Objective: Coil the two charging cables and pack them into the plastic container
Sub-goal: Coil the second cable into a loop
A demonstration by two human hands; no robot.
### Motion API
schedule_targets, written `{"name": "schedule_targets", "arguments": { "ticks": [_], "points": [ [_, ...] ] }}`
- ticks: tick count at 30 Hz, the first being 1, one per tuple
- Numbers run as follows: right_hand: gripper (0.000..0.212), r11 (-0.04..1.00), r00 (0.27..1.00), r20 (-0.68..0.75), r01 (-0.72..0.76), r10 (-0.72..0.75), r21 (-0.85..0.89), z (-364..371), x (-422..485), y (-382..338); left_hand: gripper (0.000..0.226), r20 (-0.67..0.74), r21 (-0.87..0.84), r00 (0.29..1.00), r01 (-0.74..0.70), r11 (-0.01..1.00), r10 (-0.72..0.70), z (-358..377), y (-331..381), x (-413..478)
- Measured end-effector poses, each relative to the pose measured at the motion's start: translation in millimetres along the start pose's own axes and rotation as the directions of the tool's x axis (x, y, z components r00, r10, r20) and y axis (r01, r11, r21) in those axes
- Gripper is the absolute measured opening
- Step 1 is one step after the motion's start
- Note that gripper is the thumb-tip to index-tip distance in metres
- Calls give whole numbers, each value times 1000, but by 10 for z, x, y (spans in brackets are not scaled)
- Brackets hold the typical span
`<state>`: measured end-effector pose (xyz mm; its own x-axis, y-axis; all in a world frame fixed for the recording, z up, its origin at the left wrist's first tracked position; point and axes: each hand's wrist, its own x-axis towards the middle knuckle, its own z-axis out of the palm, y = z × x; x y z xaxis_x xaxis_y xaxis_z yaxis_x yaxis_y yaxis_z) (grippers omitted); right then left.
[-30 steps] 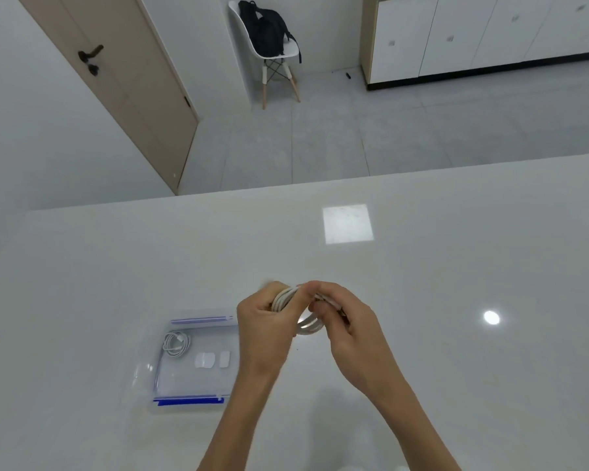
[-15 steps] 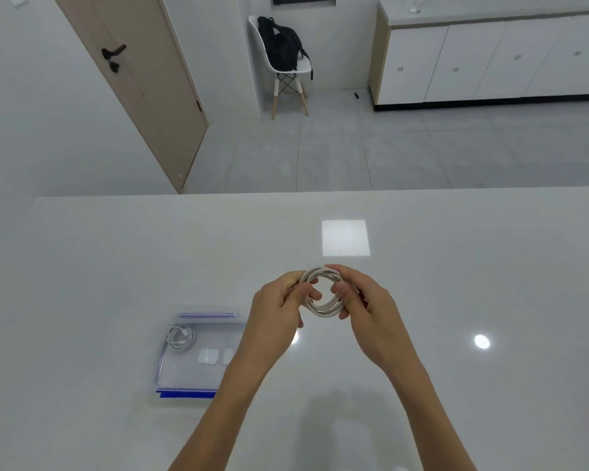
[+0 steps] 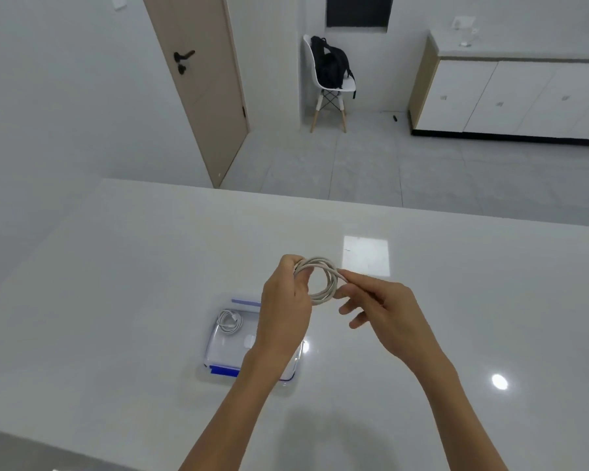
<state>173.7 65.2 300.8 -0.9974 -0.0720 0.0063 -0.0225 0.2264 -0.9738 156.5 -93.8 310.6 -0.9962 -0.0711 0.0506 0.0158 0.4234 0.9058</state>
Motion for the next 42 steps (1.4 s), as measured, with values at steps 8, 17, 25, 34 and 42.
{"name": "schedule_targets", "arguments": {
  "ticks": [8, 17, 25, 34, 42],
  "points": [
    [23, 873, 983, -146, 24, -109, -488, 404, 223, -35, 21, 238, 174, 969, 22, 985, -64, -426, -142, -25],
    [20, 728, 898, 110, -413, 427, 546, 909, 282, -197, 14, 212, 314, 977, -85, 946, 18, -764, -269, 172],
    [21, 636, 848, 283, -525, 448, 566, 1149, 455, -143, 5, 260, 430, 965, -141, 892, 27, -933, -409, 468],
    [30, 765, 865, 149, -495, 480, 411, 1217, 544, -140, 13, 279, 357, 960, -118, 927, 15, -738, -474, 681],
    [23, 823, 950, -302, -231, 77, -519, 1008, 364, -358, 8, 256, 445, 965, -170, 879, 57, -546, -485, 735]
  ]
}}
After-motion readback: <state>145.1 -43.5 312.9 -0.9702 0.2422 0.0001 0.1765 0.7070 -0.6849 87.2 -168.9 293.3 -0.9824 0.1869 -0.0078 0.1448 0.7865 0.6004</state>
